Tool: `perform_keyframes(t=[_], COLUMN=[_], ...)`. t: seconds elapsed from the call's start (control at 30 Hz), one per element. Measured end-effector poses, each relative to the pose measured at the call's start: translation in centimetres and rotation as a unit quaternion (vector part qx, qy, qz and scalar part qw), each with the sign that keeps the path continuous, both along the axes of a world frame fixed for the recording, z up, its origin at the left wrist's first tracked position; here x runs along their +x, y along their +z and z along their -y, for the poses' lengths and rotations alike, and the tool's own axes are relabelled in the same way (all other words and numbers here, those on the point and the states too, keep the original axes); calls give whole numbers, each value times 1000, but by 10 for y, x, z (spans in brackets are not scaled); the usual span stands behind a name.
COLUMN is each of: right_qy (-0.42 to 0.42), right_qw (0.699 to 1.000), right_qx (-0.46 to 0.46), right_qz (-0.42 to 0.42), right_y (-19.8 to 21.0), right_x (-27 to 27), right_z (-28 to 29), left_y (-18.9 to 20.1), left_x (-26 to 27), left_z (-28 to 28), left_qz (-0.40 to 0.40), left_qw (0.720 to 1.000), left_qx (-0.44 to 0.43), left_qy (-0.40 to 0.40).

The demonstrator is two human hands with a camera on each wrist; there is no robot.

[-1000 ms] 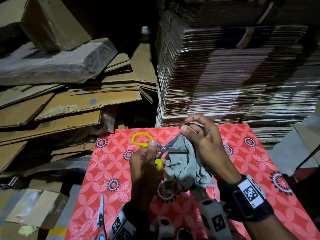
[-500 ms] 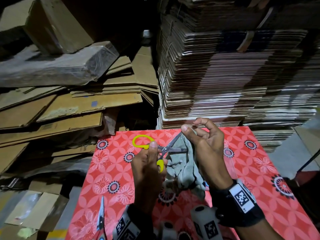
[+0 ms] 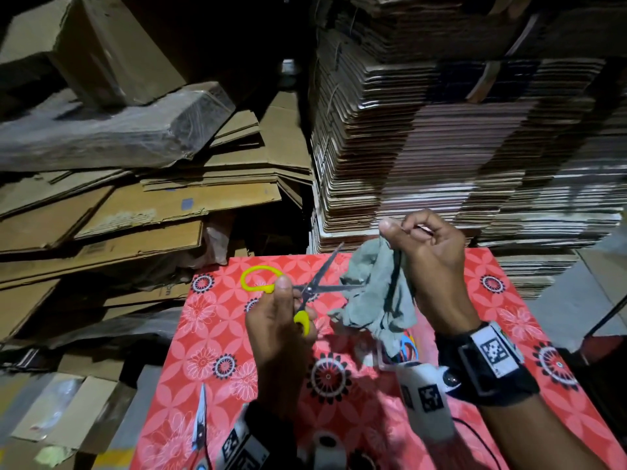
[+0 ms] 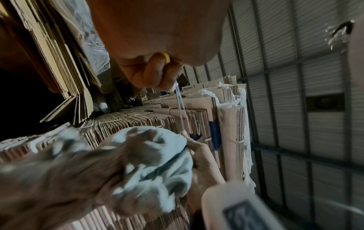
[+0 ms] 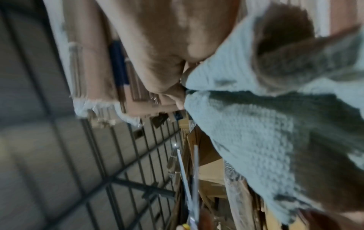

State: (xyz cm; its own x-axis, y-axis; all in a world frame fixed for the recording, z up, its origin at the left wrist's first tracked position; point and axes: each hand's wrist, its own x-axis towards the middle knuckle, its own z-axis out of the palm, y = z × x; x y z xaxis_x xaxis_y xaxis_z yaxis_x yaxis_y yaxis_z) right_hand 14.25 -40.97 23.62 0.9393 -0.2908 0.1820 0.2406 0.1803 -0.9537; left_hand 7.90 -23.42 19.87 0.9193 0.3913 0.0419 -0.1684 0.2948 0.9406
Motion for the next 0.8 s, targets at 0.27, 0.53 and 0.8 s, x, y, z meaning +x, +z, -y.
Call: perform_keyframes(t=[0.27, 0.53, 0.8], right_qy=[99, 142, 156], right_qw=[973, 971, 966], right_qx=[-196, -189, -205], right_qz=[75, 47, -3], right_y=[1, 14, 16], right_x=[-7, -12, 0], right_z=[-4, -13, -7], left_y=[0, 5, 3], left_x=[3, 1, 3], left_z=[-2, 2, 1], left_qz=[-1, -1, -3], left_qw=[999, 999, 999], left_qx=[-33, -25, 11], left_qy=[-15, -33, -30])
